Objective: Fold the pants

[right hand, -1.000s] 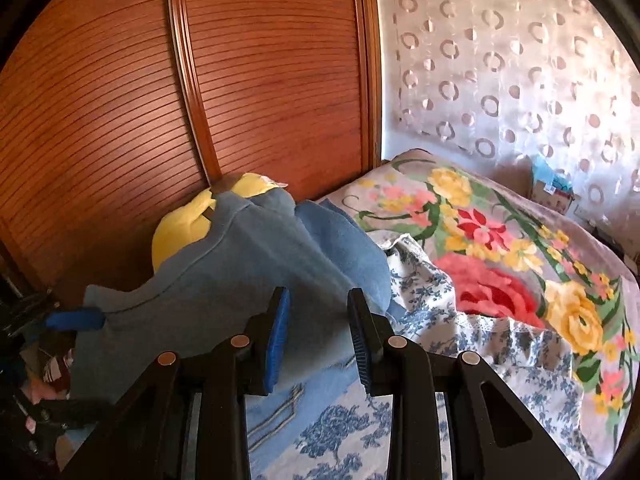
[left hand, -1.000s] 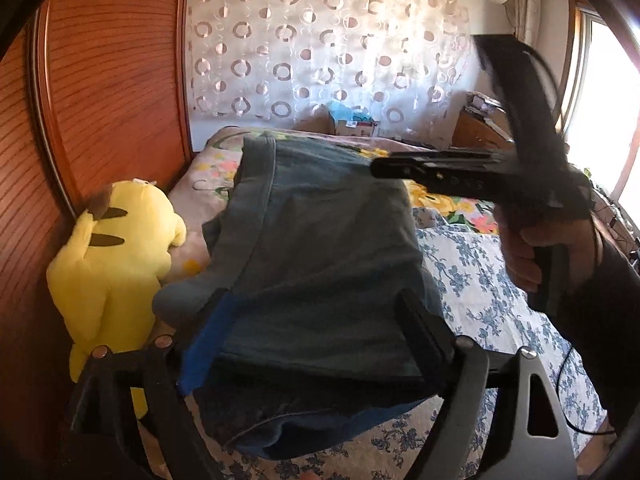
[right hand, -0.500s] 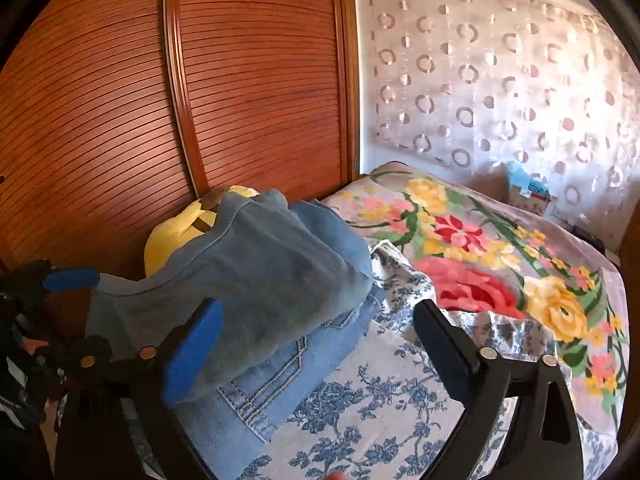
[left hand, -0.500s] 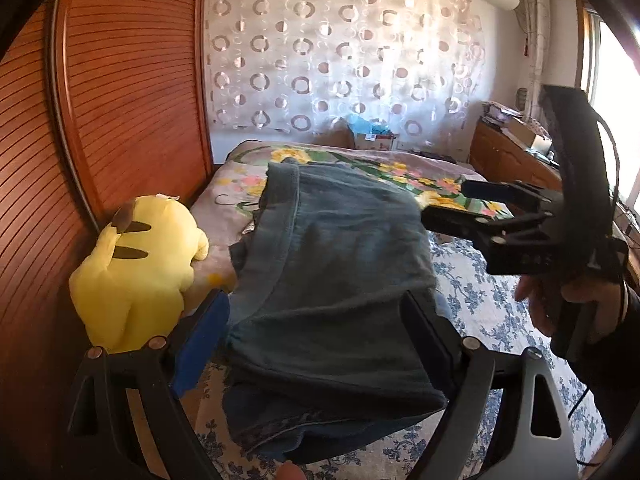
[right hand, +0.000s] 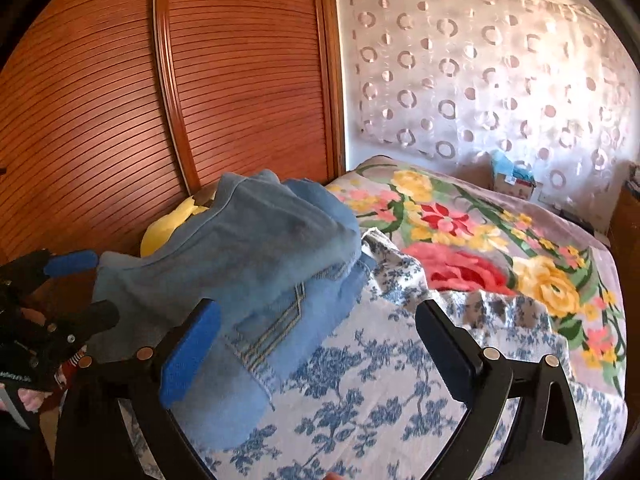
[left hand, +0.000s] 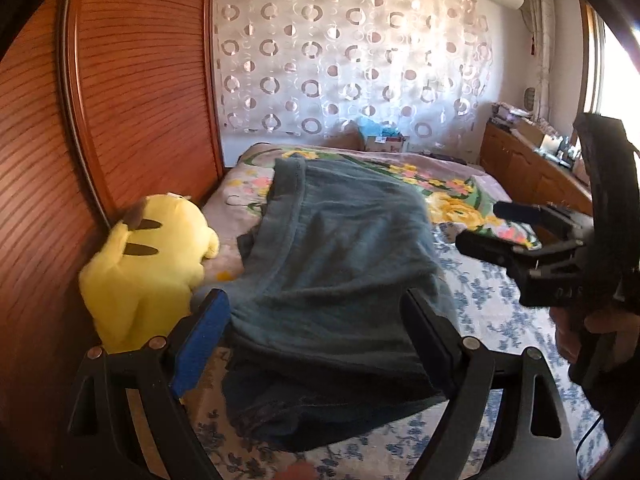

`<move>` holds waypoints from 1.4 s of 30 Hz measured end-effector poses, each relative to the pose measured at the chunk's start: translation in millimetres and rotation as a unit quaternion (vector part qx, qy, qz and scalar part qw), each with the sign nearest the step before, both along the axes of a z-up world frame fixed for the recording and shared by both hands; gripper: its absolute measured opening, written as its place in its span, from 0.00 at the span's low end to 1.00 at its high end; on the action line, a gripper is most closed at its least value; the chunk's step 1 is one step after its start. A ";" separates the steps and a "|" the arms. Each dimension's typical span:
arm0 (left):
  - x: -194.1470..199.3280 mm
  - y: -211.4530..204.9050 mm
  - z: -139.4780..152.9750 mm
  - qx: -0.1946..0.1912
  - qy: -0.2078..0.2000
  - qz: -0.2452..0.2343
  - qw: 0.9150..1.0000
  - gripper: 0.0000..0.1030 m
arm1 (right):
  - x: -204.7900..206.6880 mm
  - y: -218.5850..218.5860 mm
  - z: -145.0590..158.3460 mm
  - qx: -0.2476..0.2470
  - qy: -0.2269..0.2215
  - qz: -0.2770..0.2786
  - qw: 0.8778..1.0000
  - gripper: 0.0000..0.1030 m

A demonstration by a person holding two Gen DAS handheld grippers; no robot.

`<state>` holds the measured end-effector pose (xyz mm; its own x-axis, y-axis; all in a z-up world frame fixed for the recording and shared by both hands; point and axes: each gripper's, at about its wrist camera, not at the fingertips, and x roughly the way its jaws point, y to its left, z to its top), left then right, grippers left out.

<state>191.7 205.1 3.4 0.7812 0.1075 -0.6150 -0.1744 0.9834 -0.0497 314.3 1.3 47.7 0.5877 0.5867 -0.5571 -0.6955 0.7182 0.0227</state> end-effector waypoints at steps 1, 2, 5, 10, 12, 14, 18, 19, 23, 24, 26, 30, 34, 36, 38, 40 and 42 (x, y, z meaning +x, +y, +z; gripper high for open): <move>-1.7 -1.2 -0.6 -0.005 -0.002 -0.003 1.000 0.85 | -3.4 -1.8 -0.5 0.001 0.000 -0.002 1.000 0.95; -2.9 -2.6 -1.6 -0.010 -0.004 -0.006 1.000 0.85 | -6.9 -3.4 -0.6 0.002 0.002 -0.003 1.000 0.95; -6.5 -9.0 -3.9 -0.015 -0.005 -0.010 1.000 0.85 | -18.1 -9.8 -0.7 0.003 0.000 -0.010 1.000 0.95; -17.0 -23.0 -5.9 -0.010 -0.006 -0.014 1.000 0.85 | -40.1 -24.4 -0.6 0.013 0.000 -0.024 1.000 0.95; -21.5 -27.9 -6.8 -0.009 -0.005 -0.017 1.000 0.85 | -49.5 -30.9 -2.4 0.013 0.000 -0.032 0.999 0.95; -27.2 -34.4 -7.0 -0.005 -0.005 -0.022 1.000 0.85 | -59.0 -36.1 -3.8 0.016 0.001 -0.039 0.999 0.95; -39.4 -48.4 -7.6 0.000 -0.008 -0.034 0.999 0.85 | -80.9 -47.8 -7.7 0.015 -0.001 -0.054 0.998 0.95; -42.0 -51.7 -7.6 0.001 -0.008 -0.037 0.999 0.85 | -86.7 -51.3 -8.6 0.014 -0.002 -0.058 0.998 0.95; -54.5 -70.2 -7.5 0.005 -0.012 -0.053 0.999 0.85 | -113.8 -66.8 -9.2 0.016 -0.007 -0.073 0.997 0.95; -58.8 -76.4 -7.2 0.008 -0.014 -0.058 0.998 0.85 | -120.1 -69.8 -9.2 0.017 -0.008 -0.076 0.997 0.95; -63.9 -84.3 -6.2 0.010 -0.017 -0.066 0.998 0.85 | -133.3 -78.3 -8.5 0.022 -0.010 -0.085 0.996 0.95; -76.1 -102.0 -4.4 0.012 -0.024 -0.083 0.996 0.85 | -155.8 -94.1 -7.2 0.025 -0.016 -0.106 0.994 0.95; -91.6 -119.6 -3.2 0.017 -0.032 -0.100 0.994 0.85 | -179.3 -108.2 -5.1 0.032 -0.023 -0.129 0.991 0.95; -98.9 -127.4 -2.5 0.017 -0.035 -0.107 0.993 0.85 | -192.1 -113.9 -5.1 0.036 -0.026 -0.139 0.989 0.95; -105.3 -134.5 -1.6 0.019 -0.037 -0.114 0.993 0.85 | -205.7 -119.5 -5.3 0.038 -0.030 -0.148 0.988 0.95; -112.0 -141.6 -1.1 0.021 -0.039 -0.120 0.992 0.85 | -218.1 -126.1 -5.4 0.041 -0.033 -0.158 0.986 0.95; -119.2 -149.0 -0.7 0.025 -0.042 -0.125 0.991 0.85 | -228.6 -133.8 -5.6 0.047 -0.036 -0.165 0.984 0.95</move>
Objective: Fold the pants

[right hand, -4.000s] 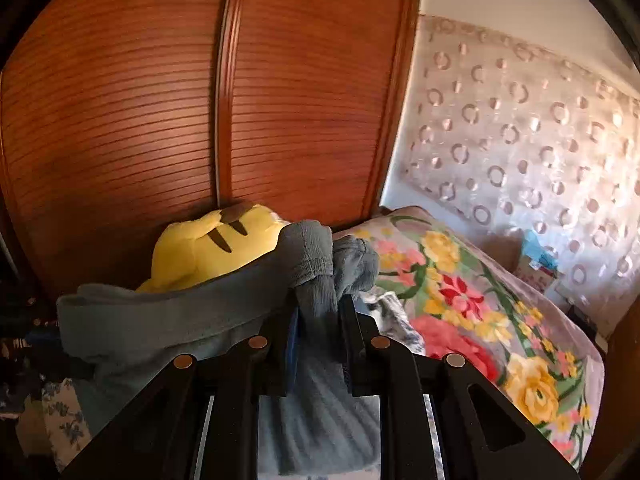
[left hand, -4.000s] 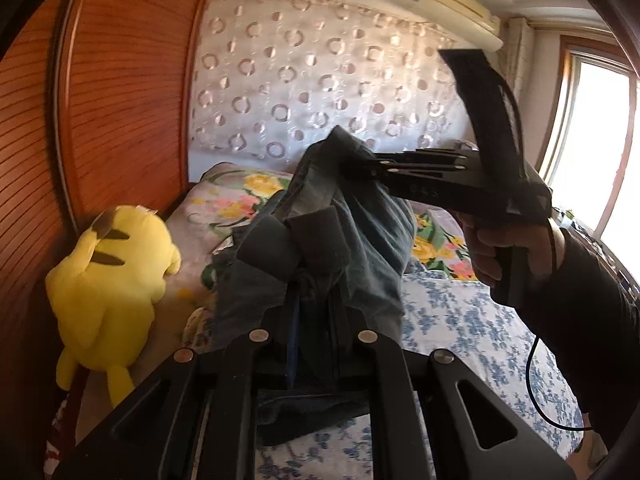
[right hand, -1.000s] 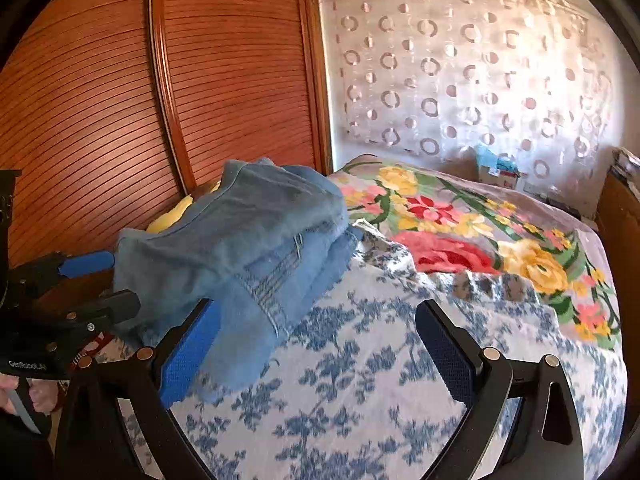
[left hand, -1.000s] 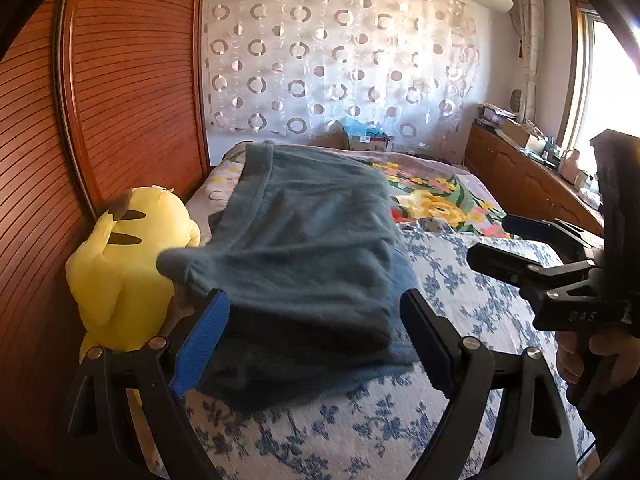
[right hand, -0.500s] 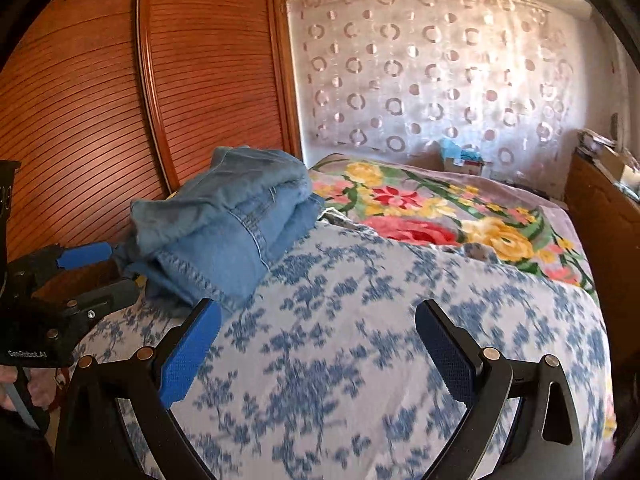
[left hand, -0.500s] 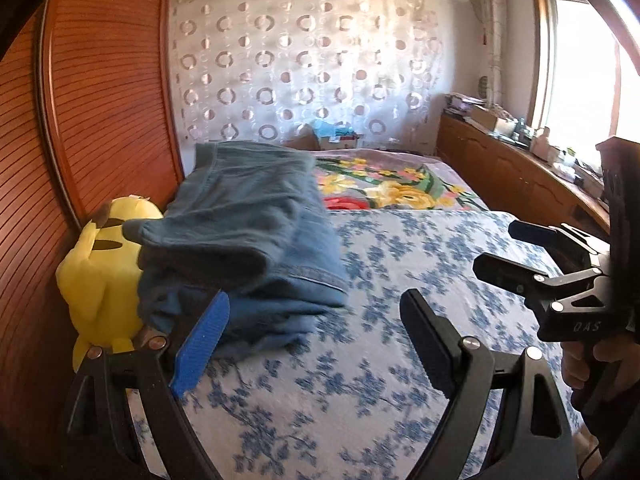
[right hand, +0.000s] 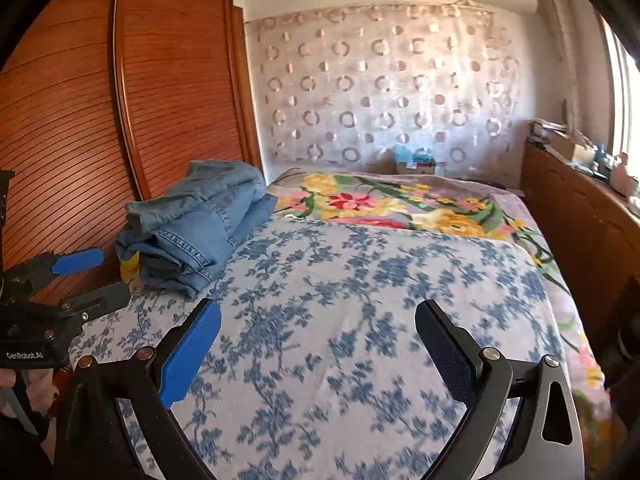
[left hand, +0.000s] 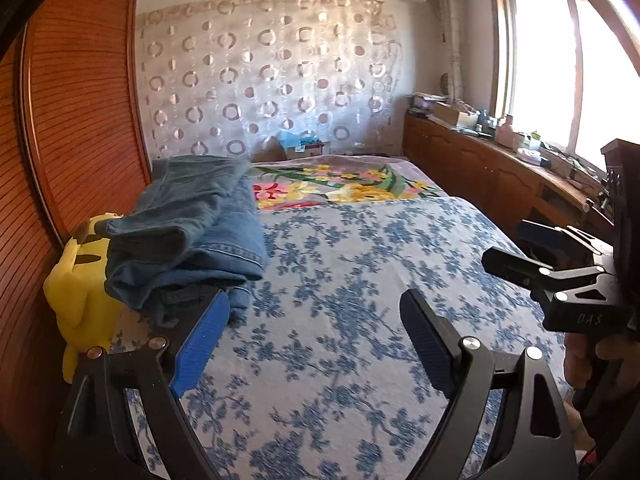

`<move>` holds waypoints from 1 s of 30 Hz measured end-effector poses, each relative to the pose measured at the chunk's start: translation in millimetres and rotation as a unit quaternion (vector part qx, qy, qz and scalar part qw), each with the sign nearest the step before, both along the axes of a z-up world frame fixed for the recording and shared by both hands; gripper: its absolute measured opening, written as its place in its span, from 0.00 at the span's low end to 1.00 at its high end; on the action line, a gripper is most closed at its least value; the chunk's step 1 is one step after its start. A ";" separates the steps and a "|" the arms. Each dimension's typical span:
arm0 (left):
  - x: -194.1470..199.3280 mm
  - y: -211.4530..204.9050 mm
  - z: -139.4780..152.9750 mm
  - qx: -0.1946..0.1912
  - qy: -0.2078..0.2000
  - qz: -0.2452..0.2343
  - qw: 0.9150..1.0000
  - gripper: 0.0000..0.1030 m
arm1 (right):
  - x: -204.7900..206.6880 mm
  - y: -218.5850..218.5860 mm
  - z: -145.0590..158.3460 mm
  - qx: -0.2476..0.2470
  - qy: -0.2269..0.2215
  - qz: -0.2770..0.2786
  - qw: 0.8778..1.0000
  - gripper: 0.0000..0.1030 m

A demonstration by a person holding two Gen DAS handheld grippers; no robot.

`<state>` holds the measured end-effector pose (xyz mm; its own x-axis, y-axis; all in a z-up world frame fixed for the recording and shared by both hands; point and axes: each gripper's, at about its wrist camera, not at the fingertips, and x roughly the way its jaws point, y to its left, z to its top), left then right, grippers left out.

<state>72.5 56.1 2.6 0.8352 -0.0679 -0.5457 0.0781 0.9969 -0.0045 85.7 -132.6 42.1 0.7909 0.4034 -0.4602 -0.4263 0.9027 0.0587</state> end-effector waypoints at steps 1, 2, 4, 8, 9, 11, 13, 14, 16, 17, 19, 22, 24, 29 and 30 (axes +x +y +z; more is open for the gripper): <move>-3.7 -3.5 0.4 0.001 -0.002 -0.002 1.000 0.85 | -2.4 -1.0 -0.1 0.002 -0.001 -0.003 1.000 0.95; -6.8 -5.8 1.3 0.002 -0.003 -0.003 1.000 0.85 | -7.0 -3.7 0.8 0.004 -0.002 -0.007 1.000 0.95; -13.2 -10.6 3.3 0.001 -0.004 -0.007 1.000 0.85 | -13.6 -7.6 2.6 0.007 -0.003 -0.012 1.000 0.95; -22.1 -16.9 10.9 0.001 -0.012 -0.011 1.000 0.85 | -28.6 -16.3 5.8 0.012 -0.013 -0.020 1.000 0.95; -24.1 -18.9 13.5 0.001 -0.016 -0.013 1.000 0.85 | -32.0 -17.8 7.8 0.014 -0.018 -0.023 0.999 0.95; -27.6 -21.5 19.4 0.000 -0.025 -0.013 1.000 0.85 | -37.7 -19.6 11.3 0.017 -0.028 -0.031 0.999 0.95; -31.4 -24.1 25.0 0.001 -0.033 -0.016 0.999 0.85 | -43.7 -21.6 10.8 0.021 -0.034 -0.036 0.999 0.95; -34.0 -25.3 28.0 0.000 -0.038 -0.017 0.999 0.85 | -47.8 -23.1 10.9 0.022 -0.038 -0.039 0.998 0.95; -37.5 -26.6 33.0 -0.001 -0.044 -0.019 0.999 0.85 | -55.0 -24.5 12.3 0.023 -0.049 -0.050 0.997 0.95; -39.4 -26.9 34.7 -0.002 -0.047 -0.019 0.999 0.85 | -58.3 -25.1 13.2 0.024 -0.054 -0.054 0.997 0.95; -43.1 -26.2 39.1 -0.002 -0.054 -0.019 0.998 0.85 | -63.9 -26.8 13.2 0.027 -0.060 -0.059 0.996 0.95; -48.9 -26.3 42.9 -0.002 -0.062 -0.016 0.998 0.85 | -69.3 -24.4 10.1 0.026 -0.067 -0.062 0.996 0.95; -52.0 -25.4 44.8 -0.003 -0.066 -0.017 0.998 0.85 | -71.0 -22.2 8.4 0.023 -0.072 -0.064 0.995 0.95; -55.6 -22.4 44.7 -0.006 -0.067 -0.010 0.998 0.85 | -72.9 -18.2 5.7 0.019 -0.075 -0.063 0.995 0.95; -55.8 -21.3 44.5 -0.007 -0.066 -0.008 0.998 0.85 | -73.0 -18.0 5.3 0.018 -0.075 -0.062 0.995 0.95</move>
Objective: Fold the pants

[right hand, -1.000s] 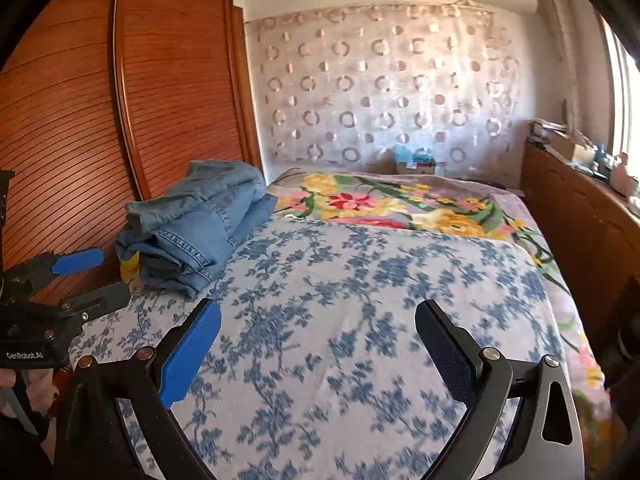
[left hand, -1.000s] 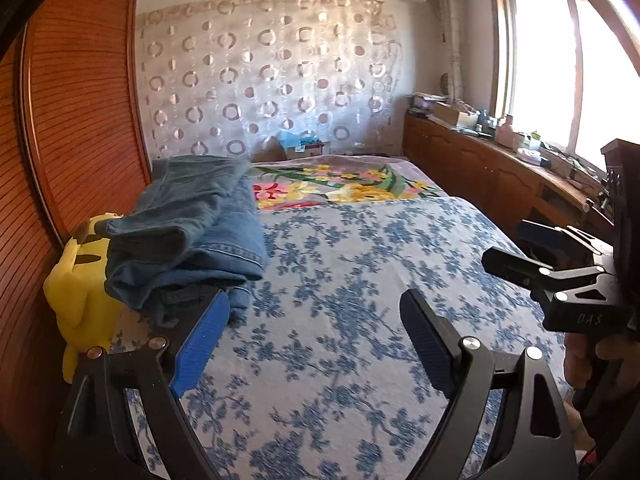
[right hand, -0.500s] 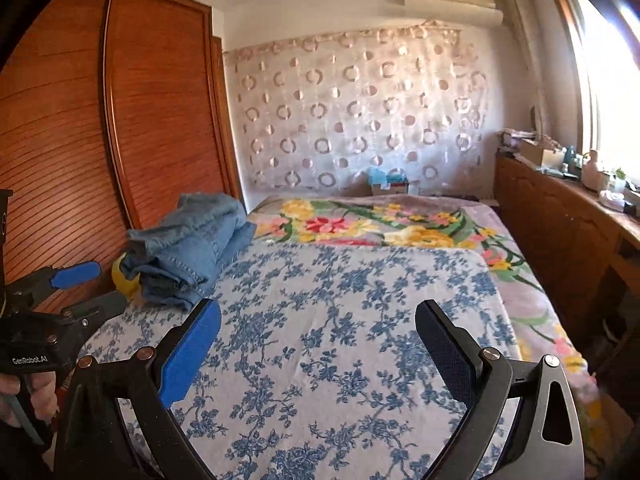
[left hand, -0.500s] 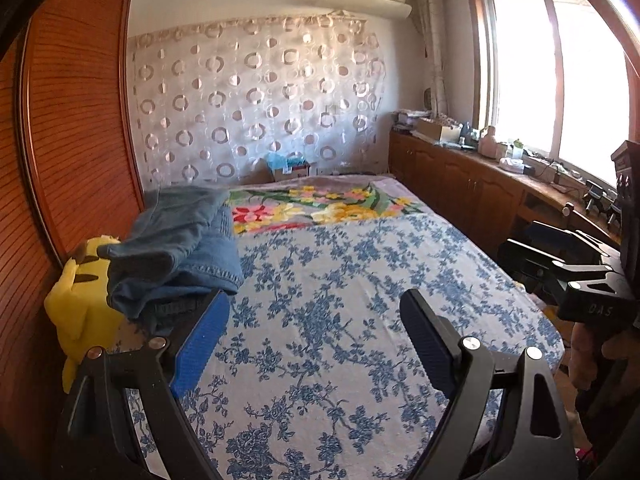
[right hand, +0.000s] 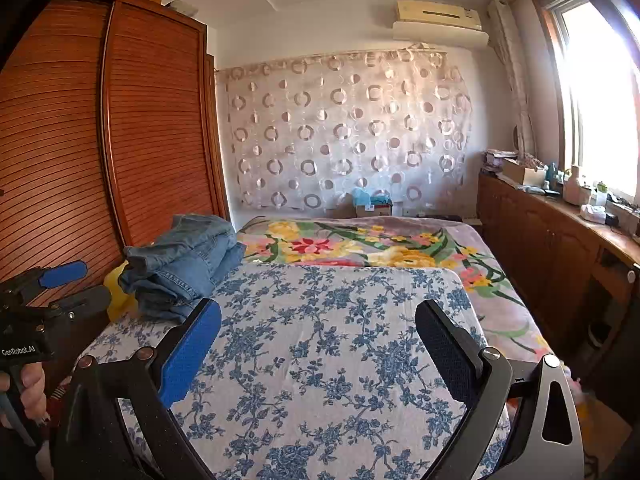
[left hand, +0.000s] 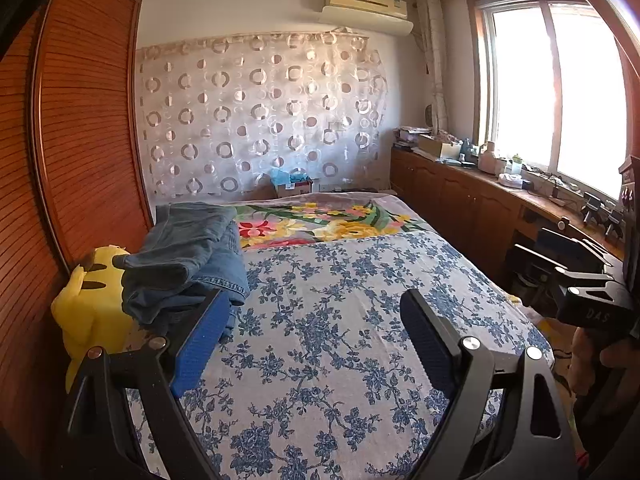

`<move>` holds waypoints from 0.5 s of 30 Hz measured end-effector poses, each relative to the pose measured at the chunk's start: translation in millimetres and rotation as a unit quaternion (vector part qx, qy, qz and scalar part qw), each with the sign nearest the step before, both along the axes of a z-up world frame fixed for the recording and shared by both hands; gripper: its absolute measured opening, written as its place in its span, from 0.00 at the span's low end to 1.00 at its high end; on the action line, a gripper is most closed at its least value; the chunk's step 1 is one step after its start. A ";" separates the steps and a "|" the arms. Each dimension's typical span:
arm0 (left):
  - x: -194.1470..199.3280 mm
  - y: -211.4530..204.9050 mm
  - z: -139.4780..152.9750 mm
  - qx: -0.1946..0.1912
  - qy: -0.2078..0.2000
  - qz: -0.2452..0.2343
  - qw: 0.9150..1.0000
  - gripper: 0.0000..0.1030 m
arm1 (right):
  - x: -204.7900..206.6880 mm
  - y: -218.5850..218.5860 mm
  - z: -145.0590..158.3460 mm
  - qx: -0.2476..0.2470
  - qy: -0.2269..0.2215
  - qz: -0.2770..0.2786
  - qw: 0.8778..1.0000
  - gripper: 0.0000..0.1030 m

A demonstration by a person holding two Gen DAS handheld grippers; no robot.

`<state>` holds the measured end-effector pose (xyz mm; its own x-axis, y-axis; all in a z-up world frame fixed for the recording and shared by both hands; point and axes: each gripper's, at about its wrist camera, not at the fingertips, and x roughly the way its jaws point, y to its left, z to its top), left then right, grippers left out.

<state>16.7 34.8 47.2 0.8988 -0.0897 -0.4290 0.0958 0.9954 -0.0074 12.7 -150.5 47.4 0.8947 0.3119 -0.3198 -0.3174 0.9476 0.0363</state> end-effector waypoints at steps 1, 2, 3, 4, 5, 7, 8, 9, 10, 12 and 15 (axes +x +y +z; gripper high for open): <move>-0.6 0.6 -0.5 -0.001 0.000 0.001 1.000 0.85 | 0.2 0.4 -0.4 0.000 0.000 0.000 1.000 0.95; -1.8 0.7 -1.2 -0.002 0.000 0.002 1.000 0.85 | 0.6 1.0 -0.6 0.000 0.000 0.001 1.000 0.95; -2.1 0.7 -1.6 -0.002 0.001 0.003 1.000 0.85 | 0.6 -0.5 -0.4 0.000 0.000 0.001 1.000 0.95; -2.5 0.7 -2.5 -0.002 0.001 0.004 1.000 0.85 | 0.5 -0.9 -0.4 0.000 -0.001 0.001 1.000 0.95; -2.6 1.3 -3.0 -0.003 0.002 0.004 1.000 0.85 | 0.5 -1.0 -0.3 0.000 -0.001 0.000 1.000 0.95; -2.4 2.4 -3.7 -0.004 0.003 0.005 1.000 0.85 | 1.1 -0.6 -0.6 -0.001 0.000 0.001 1.000 0.95; -2.5 2.9 -4.2 -0.005 0.003 0.006 1.000 0.85 | 0.5 -0.9 -0.5 0.000 0.000 0.001 1.000 0.95; -2.4 3.5 -4.5 -0.005 0.004 0.007 1.000 0.85 | 0.2 -1.1 -0.4 0.000 0.000 0.001 1.000 0.95; -1.5 3.5 -4.3 -0.005 0.004 0.008 1.000 0.85 | 0.6 -1.2 -0.5 0.000 0.000 0.001 1.000 0.95; -1.5 4.2 -4.8 -0.006 0.005 0.009 1.000 0.85 | 0.0 -3.2 -0.2 0.000 0.000 0.002 1.000 0.95; -1.8 4.4 -5.2 -0.006 0.005 0.010 1.000 0.85 | -1.0 -4.8 -0.2 0.000 -0.001 0.002 1.000 0.95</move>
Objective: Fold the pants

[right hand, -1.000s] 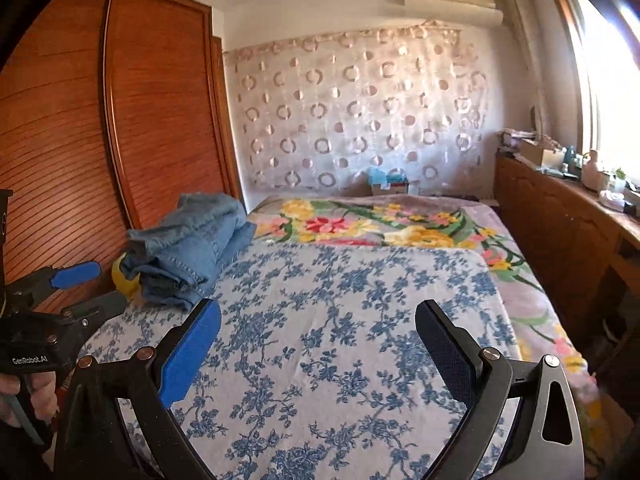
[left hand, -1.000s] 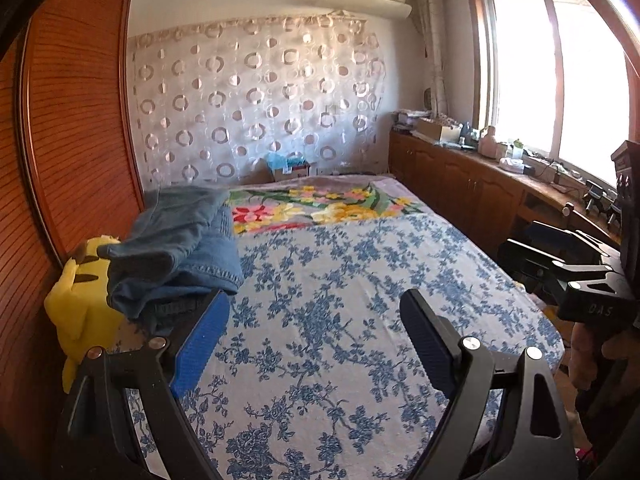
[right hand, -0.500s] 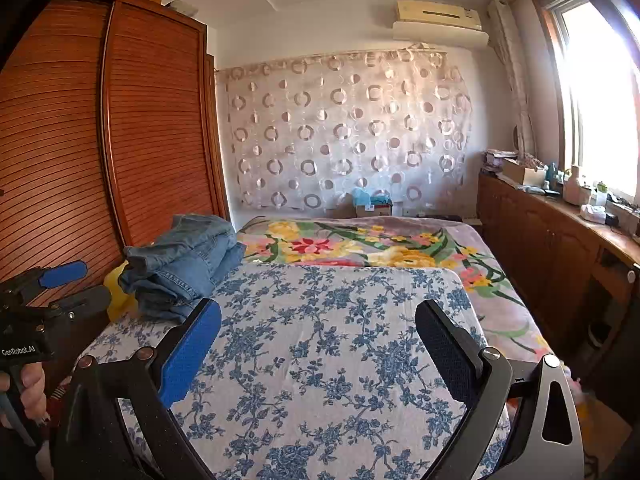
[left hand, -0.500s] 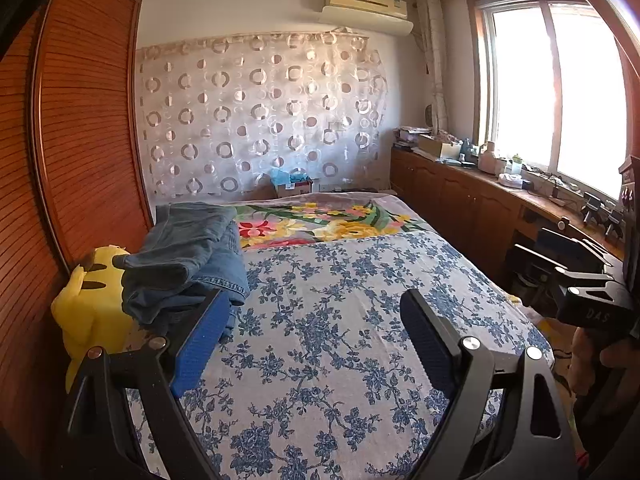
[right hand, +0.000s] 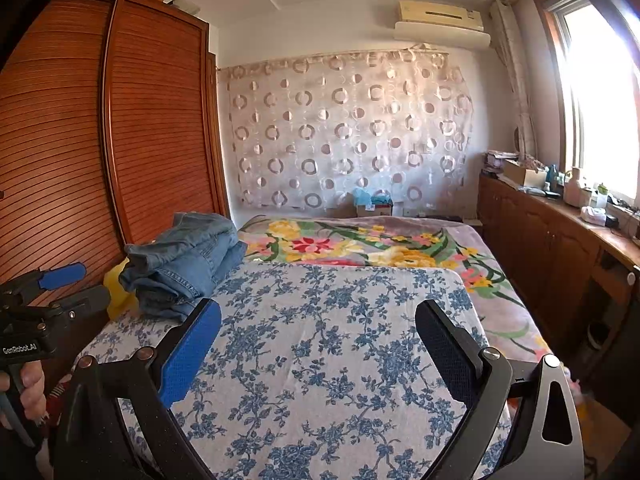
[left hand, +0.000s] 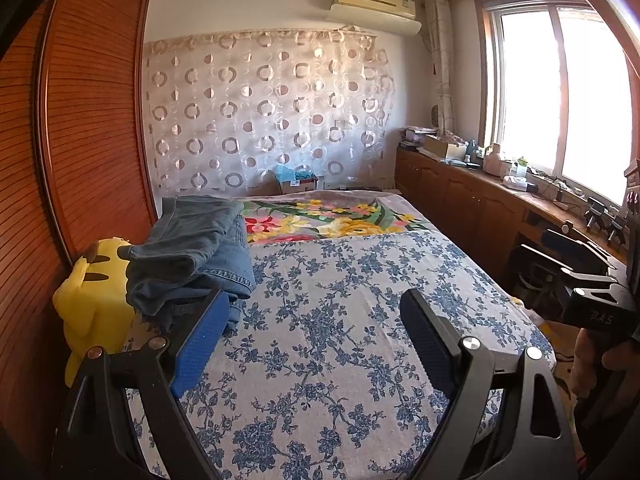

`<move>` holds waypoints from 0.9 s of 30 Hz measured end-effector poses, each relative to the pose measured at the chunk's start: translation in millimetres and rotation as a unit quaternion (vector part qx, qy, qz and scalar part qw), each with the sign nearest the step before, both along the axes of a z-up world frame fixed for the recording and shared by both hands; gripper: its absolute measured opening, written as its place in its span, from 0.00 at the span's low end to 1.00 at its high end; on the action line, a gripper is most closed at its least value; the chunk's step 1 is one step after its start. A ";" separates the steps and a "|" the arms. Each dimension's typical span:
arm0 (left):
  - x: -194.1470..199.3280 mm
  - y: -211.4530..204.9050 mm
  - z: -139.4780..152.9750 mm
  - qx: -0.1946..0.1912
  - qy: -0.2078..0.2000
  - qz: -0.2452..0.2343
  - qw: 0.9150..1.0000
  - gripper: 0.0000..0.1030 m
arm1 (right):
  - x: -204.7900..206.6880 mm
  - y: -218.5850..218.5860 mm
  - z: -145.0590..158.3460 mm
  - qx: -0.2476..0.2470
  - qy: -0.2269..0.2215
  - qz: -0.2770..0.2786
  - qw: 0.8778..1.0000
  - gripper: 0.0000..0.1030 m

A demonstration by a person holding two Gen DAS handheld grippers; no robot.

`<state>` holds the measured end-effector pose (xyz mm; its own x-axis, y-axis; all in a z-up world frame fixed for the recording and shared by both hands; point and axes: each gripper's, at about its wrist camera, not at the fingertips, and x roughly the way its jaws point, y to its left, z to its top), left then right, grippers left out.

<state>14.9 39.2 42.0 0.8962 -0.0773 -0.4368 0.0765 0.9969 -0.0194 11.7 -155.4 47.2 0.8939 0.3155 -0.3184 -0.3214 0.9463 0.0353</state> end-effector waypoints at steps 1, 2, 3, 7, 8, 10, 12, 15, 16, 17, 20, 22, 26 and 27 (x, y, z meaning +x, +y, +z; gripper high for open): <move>0.1 0.2 0.1 0.000 0.000 0.000 1.000 0.85 | 0.4 0.0 0.0 0.000 0.000 0.000 1.000 0.95; -0.1 0.3 0.1 0.000 0.000 -0.001 1.000 0.85 | 0.4 -0.1 -0.2 0.000 0.000 0.000 1.000 0.95; 0.0 0.2 0.2 0.000 0.000 -0.001 1.000 0.85 | 1.1 -0.6 0.1 0.000 0.000 0.000 1.000 0.95; 0.0 0.3 -0.1 0.000 0.000 0.000 1.000 0.85 | 1.1 -1.3 0.0 0.000 0.000 0.000 1.000 0.95; -0.1 0.4 -0.3 0.000 0.000 0.000 1.000 0.85 | 0.5 -1.0 -0.3 -0.001 0.000 0.000 1.000 0.95; 0.0 0.4 0.1 0.000 0.000 0.000 1.000 0.85 | 0.9 -1.4 0.0 -0.001 -0.001 0.001 1.000 0.95; -0.2 0.5 0.0 0.000 0.000 0.000 1.000 0.85 | 1.4 -2.0 0.2 0.000 -0.001 0.001 1.000 0.95; -0.3 0.6 0.1 0.000 0.000 -0.001 1.000 0.85 | 0.8 -1.7 -0.1 0.000 -0.001 0.002 1.000 0.95; -0.3 0.8 0.2 0.000 0.000 0.000 1.000 0.85 | 0.2 -1.3 -0.5 -0.001 -0.002 0.002 1.000 0.95; -0.1 0.7 0.2 0.000 0.000 0.000 1.000 0.85 | -0.2 -1.2 -0.8 -0.002 -0.002 0.002 1.000 0.95; -0.2 0.6 0.2 0.000 0.000 0.000 1.000 0.85 | -0.6 -1.2 -0.7 -0.001 -0.003 0.003 1.000 0.95; -0.1 0.6 0.6 0.000 0.000 0.000 1.000 0.85 | -1.5 -0.6 -1.3 -0.001 -0.004 0.003 1.000 0.95; -0.1 0.6 0.3 0.000 0.000 0.000 1.000 0.85 | -1.6 -0.3 -1.5 -0.001 -0.004 0.004 1.000 0.95; -0.1 0.7 0.2 0.000 0.000 0.000 1.000 0.85 | -1.6 -0.4 -1.5 -0.001 -0.004 0.004 1.000 0.95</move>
